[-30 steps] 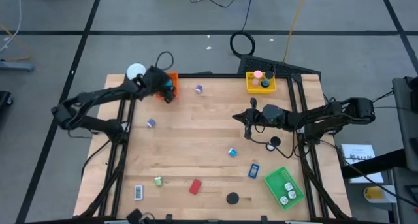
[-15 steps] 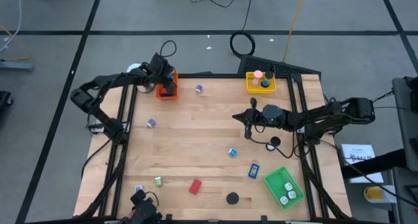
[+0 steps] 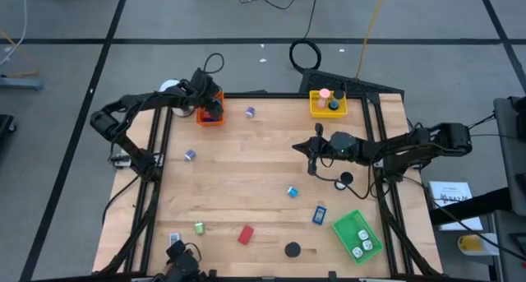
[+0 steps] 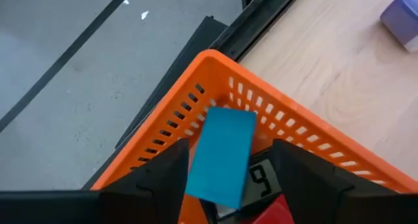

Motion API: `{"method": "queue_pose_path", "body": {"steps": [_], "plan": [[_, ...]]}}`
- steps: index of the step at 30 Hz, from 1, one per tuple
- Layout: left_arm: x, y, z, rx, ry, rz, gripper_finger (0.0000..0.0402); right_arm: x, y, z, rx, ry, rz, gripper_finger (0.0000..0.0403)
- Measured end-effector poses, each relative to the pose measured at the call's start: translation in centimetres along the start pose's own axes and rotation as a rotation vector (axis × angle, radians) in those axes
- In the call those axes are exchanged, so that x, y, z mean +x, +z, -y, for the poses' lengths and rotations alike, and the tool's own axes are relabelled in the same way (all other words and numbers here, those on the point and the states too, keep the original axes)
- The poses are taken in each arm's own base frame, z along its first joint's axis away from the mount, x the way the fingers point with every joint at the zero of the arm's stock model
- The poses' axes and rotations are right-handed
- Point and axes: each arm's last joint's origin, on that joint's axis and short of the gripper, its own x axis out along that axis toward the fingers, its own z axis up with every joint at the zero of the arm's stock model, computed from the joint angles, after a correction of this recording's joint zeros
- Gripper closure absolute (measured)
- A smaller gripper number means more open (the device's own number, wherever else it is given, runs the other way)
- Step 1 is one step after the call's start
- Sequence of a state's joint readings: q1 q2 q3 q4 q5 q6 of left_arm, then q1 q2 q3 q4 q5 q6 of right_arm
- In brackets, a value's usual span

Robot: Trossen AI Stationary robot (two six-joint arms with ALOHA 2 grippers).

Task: Pick & Place Office items
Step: Put the green charger adapter into the green bin

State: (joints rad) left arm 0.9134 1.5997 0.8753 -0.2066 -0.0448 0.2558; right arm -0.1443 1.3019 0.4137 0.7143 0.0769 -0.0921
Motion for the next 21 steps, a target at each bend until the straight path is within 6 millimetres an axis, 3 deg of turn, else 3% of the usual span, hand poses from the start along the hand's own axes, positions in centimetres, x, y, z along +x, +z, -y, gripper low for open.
{"method": "queue_pose_path", "body": {"steps": [5,11,16,21], "plan": [[-0.8,0.3,-0.2,0.001,0.041,0.019,0.0178,0.0,0.0,0.0,0.000,0.000,0.000,0.0402],[-4.1,1.6,0.5,0.015,0.051,0.135,0.0222,0.0,0.0,0.0,0.001,0.000,0.000,0.0399],[-6.6,2.0,2.7,0.005,-0.025,0.219,0.0272,0.0,0.0,0.0,0.000,0.000,0.000,0.0399],[-7.2,1.2,6.1,0.046,-0.117,0.255,0.0313,0.0,0.0,0.0,0.001,0.000,0.000,0.0399]]}}
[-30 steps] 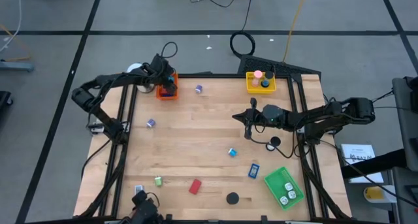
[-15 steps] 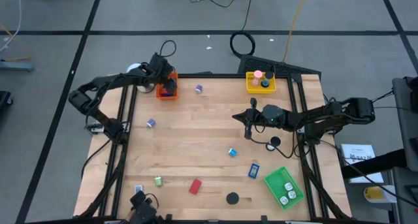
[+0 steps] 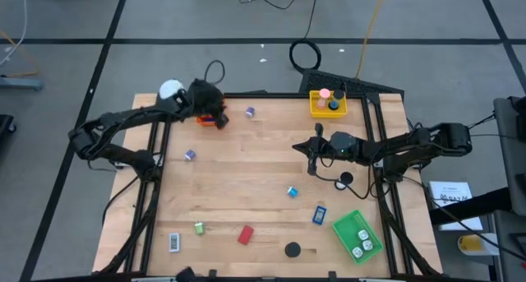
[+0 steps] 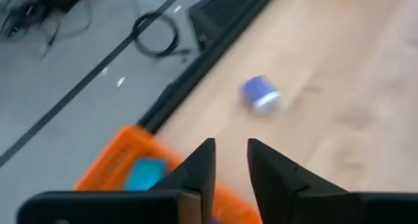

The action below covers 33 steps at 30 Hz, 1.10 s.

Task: Pick & Place Office items
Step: Put the green charger adapter into the green bin

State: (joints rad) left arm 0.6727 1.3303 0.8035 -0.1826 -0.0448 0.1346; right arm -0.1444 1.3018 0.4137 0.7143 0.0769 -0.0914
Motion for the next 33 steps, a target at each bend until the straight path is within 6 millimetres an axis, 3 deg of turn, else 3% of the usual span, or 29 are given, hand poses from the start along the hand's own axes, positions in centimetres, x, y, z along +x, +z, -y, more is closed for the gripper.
{"method": "queue_pose_path", "body": {"steps": [7,13,18,28,33], "plan": [[0.6,-2.5,5.6,0.058,-0.142,0.156,0.0349,0.0,0.0,0.0,0.000,0.000,0.000,0.0399],[-0.1,-5.3,9.3,0.075,-0.262,0.383,0.0369,0.0,0.0,0.0,0.000,0.000,0.000,0.0399],[-1.1,-7.2,11.2,0.103,-0.345,0.496,0.0377,0.0,0.0,0.0,0.000,0.000,0.000,0.0399],[-2.8,-8.6,13.4,0.166,-0.385,0.431,0.0378,0.0,0.0,0.0,0.000,0.000,0.000,0.0398],[-5.0,-9.1,14.6,0.206,-0.431,0.414,0.0378,0.0,0.0,0.0,0.000,0.000,0.000,0.0398]]}}
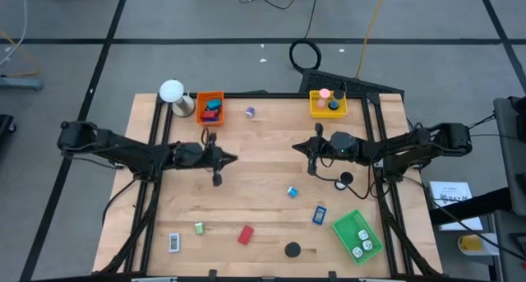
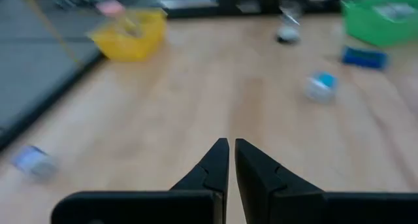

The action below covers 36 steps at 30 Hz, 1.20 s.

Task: Pick & Place Office items
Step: Put the green charger adapter into the green bin

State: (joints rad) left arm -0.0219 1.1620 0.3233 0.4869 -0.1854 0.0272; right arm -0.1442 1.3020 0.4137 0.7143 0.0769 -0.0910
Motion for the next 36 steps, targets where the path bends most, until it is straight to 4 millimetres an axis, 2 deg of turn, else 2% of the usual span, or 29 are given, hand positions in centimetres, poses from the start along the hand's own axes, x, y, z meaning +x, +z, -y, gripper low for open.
{"method": "queue_pose_path", "body": {"steps": [5,8,14,19,25,30,36], "plan": [[-1.6,-0.8,2.9,-0.052,-0.120,-0.115,0.0378,0.0,0.0,0.0,0.000,0.000,0.000,0.0399],[-2.6,-0.9,5.1,-0.073,-0.133,-0.230,0.0378,0.0,0.0,0.0,0.000,0.000,0.000,0.0399],[-4.7,1.5,9.8,-0.137,-0.086,-0.421,0.0378,0.0,0.0,0.0,0.000,0.000,0.000,0.0399],[-5.8,3.4,12.9,-0.395,-0.043,-0.680,0.0378,0.0,0.0,0.0,0.000,0.000,0.000,0.0399],[-5.6,4.8,16.2,-0.743,0.096,-0.982,0.0372,0.0,0.0,0.0,0.000,0.000,0.000,0.0399],[-4.9,5.8,18.2,-0.969,0.181,-1.114,0.0323,0.0,0.0,0.0,0.000,0.000,0.000,0.0399],[-3.8,5.5,19.1,-1.236,0.377,-1.113,0.0223,0.0,0.0,0.0,0.000,0.000,0.000,0.0399]]}}
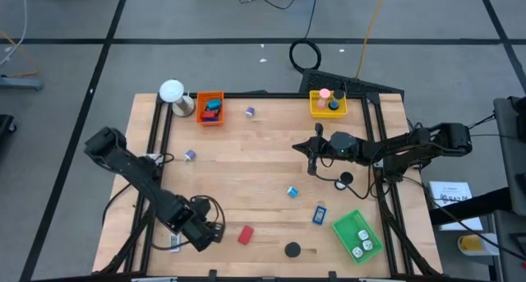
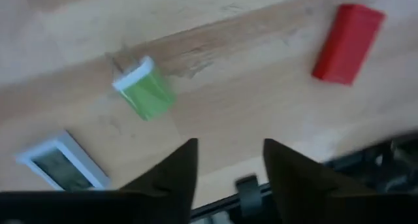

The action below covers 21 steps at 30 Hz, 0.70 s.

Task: Pick & Place Office items
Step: Put the green charger adapter into the green bin

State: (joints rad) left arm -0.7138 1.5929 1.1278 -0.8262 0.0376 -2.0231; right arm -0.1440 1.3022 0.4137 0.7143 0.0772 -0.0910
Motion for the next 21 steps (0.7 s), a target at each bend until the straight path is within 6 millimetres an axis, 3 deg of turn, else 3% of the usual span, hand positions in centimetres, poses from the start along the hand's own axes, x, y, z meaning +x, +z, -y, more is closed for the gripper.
{"method": "queue_pose_path", "body": {"steps": [5,10,14,21], "plan": [[1.5,-0.5,0.2,-0.113,0.044,-0.023,0.0140,0.0,0.0,0.0,0.000,0.000,0.000,0.0399],[3.1,-0.4,0.2,-0.164,0.099,0.008,0.0095,0.0,0.0,0.0,0.000,0.000,0.000,0.0398],[3.9,-0.2,-0.1,-0.162,0.149,0.043,0.0092,0.0,0.0,0.0,0.000,0.000,0.001,0.0399],[4.2,-0.5,-0.6,-0.142,0.189,0.059,0.0121,0.0,0.0,0.0,0.000,0.000,0.001,0.0398]]}}
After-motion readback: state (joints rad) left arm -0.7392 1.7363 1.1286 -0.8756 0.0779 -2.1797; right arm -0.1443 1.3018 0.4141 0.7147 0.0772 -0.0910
